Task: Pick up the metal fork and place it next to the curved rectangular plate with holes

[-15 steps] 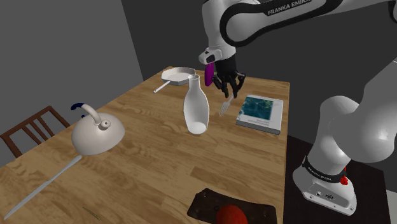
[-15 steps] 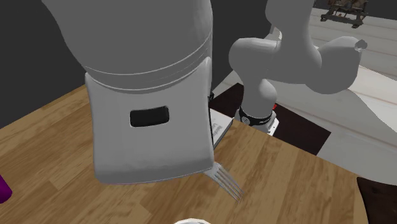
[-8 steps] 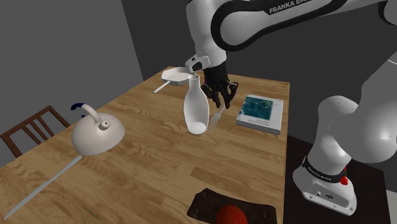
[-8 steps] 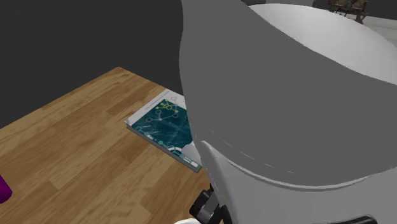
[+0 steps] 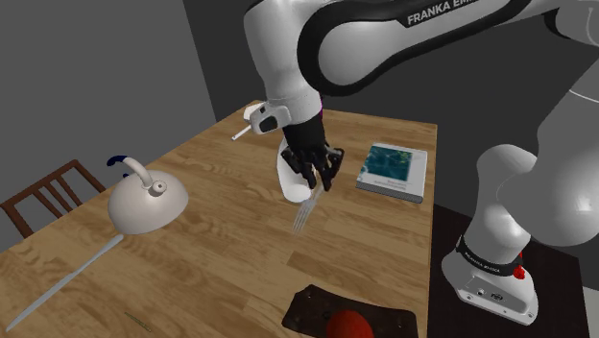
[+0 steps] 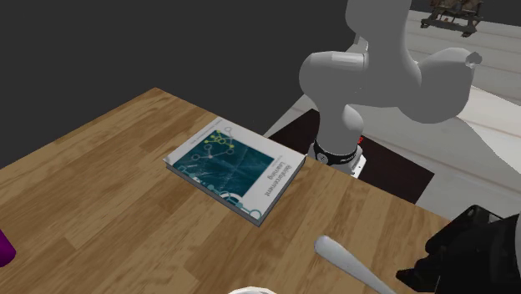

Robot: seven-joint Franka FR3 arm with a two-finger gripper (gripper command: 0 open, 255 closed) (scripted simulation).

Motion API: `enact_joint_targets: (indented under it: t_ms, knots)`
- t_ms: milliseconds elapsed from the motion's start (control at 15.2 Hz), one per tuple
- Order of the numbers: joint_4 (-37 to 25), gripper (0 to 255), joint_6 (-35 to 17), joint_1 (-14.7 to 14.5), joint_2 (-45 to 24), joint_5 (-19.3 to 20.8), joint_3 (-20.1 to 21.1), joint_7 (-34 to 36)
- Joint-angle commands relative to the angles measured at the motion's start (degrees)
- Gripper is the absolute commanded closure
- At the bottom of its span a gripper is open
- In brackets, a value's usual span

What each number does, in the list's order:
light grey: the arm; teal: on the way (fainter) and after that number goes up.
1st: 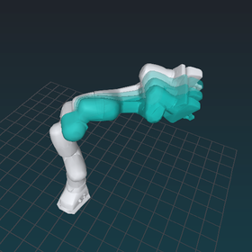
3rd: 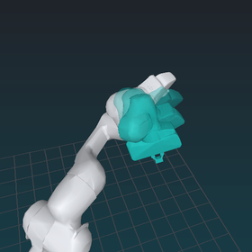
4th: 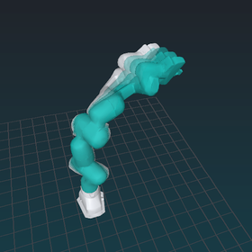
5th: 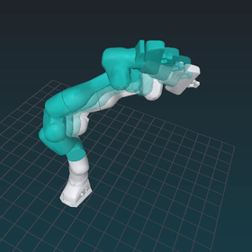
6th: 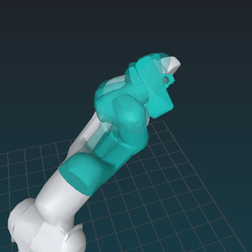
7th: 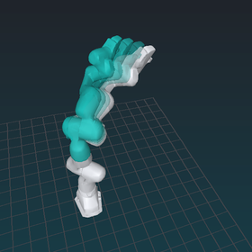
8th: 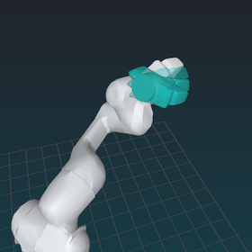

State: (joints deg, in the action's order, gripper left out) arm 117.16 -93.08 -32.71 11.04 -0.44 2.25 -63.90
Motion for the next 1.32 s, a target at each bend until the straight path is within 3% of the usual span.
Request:
enact_joint_targets:
  t_ms: [0, 1254]
  knots:
    - [-1.63, 255, 0.07, -0.89, -1.56, -0.64, 1.19, 2.03]
    - [9.54, 255, -14.54, -0.95, -5.0, -0.55, 1.33, 2.04]
